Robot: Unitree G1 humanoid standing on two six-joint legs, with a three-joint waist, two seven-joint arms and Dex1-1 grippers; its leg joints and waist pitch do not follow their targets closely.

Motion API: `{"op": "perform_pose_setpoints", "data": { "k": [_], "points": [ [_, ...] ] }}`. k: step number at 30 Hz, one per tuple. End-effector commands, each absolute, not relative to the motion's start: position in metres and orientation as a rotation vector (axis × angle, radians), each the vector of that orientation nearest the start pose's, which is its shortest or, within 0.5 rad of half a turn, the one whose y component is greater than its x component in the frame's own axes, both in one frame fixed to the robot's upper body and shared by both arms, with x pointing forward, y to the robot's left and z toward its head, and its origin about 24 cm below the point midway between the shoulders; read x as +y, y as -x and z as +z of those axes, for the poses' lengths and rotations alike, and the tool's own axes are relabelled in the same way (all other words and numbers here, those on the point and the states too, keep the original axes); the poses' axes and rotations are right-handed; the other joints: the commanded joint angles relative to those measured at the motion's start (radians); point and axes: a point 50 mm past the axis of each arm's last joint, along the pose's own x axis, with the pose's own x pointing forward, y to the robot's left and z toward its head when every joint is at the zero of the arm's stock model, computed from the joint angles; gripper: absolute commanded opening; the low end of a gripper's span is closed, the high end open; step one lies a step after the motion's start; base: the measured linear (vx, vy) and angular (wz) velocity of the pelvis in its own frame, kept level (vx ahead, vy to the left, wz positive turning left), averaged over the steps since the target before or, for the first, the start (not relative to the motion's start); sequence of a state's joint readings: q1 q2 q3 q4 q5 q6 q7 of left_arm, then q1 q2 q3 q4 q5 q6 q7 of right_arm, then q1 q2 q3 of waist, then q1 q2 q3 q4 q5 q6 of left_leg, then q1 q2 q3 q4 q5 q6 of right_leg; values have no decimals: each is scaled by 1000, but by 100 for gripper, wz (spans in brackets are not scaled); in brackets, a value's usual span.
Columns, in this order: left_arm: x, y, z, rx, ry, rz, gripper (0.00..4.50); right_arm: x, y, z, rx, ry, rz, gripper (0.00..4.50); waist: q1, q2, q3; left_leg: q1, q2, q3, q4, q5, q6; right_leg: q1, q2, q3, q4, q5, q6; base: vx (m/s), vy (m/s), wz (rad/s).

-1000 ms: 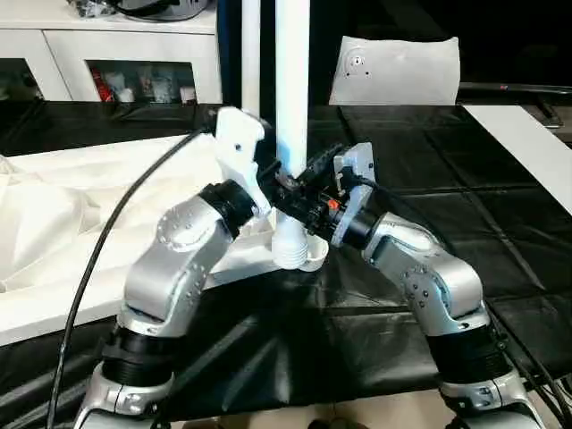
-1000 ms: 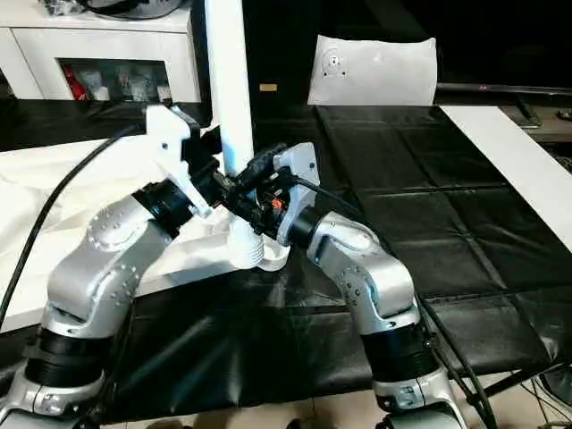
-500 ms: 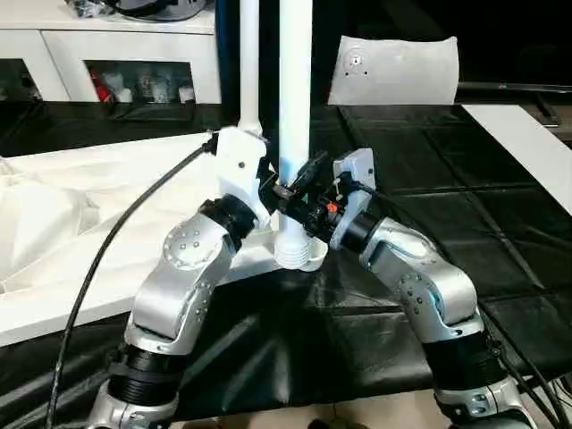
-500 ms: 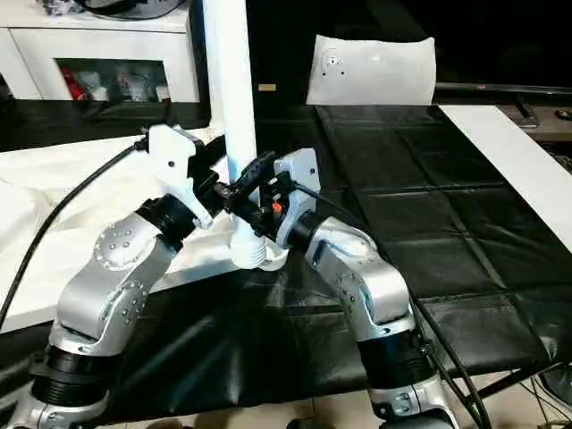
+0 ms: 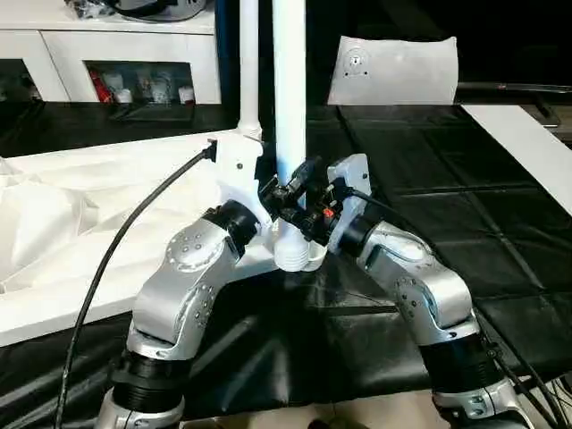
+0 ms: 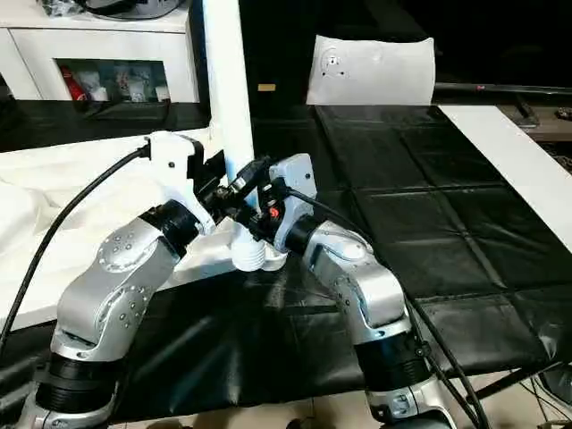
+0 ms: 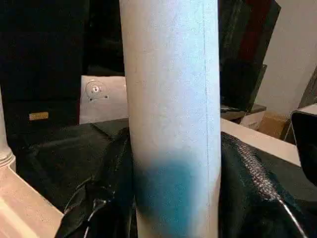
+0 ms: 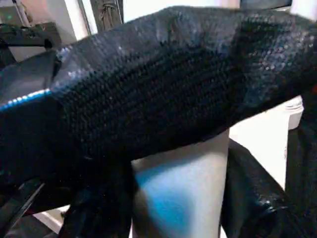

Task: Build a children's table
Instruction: Insert table leg to table base

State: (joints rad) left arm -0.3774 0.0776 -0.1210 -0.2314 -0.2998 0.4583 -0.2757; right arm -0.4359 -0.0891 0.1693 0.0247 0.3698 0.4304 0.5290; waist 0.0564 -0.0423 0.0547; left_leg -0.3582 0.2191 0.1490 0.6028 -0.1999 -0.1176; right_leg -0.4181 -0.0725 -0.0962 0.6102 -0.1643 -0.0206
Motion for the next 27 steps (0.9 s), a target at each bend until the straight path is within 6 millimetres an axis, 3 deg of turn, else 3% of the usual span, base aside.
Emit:
{"op": "perform_pose_setpoints", "data": {
  "k": [1, 6, 8, 11, 12, 14, 16, 17, 21, 27],
  "points": [
    [88, -294, 155, -126, 129, -568, 193, -61, -302, 120, 29, -148, 903, 182, -1, 8, -66, -8, 2, 13, -70, -168, 0, 64, -47, 49, -82, -305, -65, 0, 0, 0],
    [95, -299, 161, -130, 141, -537, 190, -63, -305, 121, 34, -141, 888, 182, -1, 9, -66, -7, 1, 14, -69, -168, 0, 64, -47, 49, -81, -304, -68, 0, 0, 0],
    [98, -300, 162, -128, 143, -530, 189, -64, -305, 122, 38, -146, 898, 238, -2, 10, -66, -6, 2, 13, -70, -168, 0, 64, -46, 49, -81, -305, -67, 0, 0, 0],
    [102, -302, 162, -123, 149, -524, 189, -64, -303, 123, 44, -140, 923, 252, -3, 10, -66, -7, 0, 14, -69, -168, 1, 65, -45, 49, -80, -297, -68, 0, 0, 0],
    [104, -303, 162, -117, 159, -517, 188, -64, -302, 123, 48, -134, 932, 272, -3, 14, -67, -7, 0, 13, -69, -166, 1, 67, -44, 49, -79, -286, -69, 0, 0, 0],
    [106, -303, 163, -111, 175, -513, 186, -65, -302, 124, 51, -133, 938, 299, -4, 14, -68, -6, 1, 12, -68, -157, 1, 67, -44, 48, -77, -273, -74, 0, 0, 0],
    [109, -304, 164, -102, 188, -521, 186, -69, -300, 124, 59, -138, 949, 299, -2, 13, -68, -6, 0, 13, -68, -150, 2, 68, -44, 49, -75, -257, -84, 0, 0, 0],
    [111, -304, 164, -96, 192, -527, 185, -71, -299, 125, 65, -142, 954, 330, -2, 13, -69, -4, 1, 13, -67, -149, 3, 67, -44, 49, -75, -254, -87, 0, 0, 0],
    [119, -304, 165, -64, 230, -592, 185, -88, -296, 129, 101, -179, 988, 362, 5, 14, -69, -2, 0, 14, -68, -147, 9, 70, -43, 50, -72, -239, -98, 0, 0, 0],
    [127, -302, 171, -39, 285, -705, 185, -108, -293, 134, 146, -202, 1048, 406, 7, 11, -68, -3, -4, 15, -65, -147, 13, 71, -45, 48, -77, -288, -92, 0, 0, 0]
  ]
}}
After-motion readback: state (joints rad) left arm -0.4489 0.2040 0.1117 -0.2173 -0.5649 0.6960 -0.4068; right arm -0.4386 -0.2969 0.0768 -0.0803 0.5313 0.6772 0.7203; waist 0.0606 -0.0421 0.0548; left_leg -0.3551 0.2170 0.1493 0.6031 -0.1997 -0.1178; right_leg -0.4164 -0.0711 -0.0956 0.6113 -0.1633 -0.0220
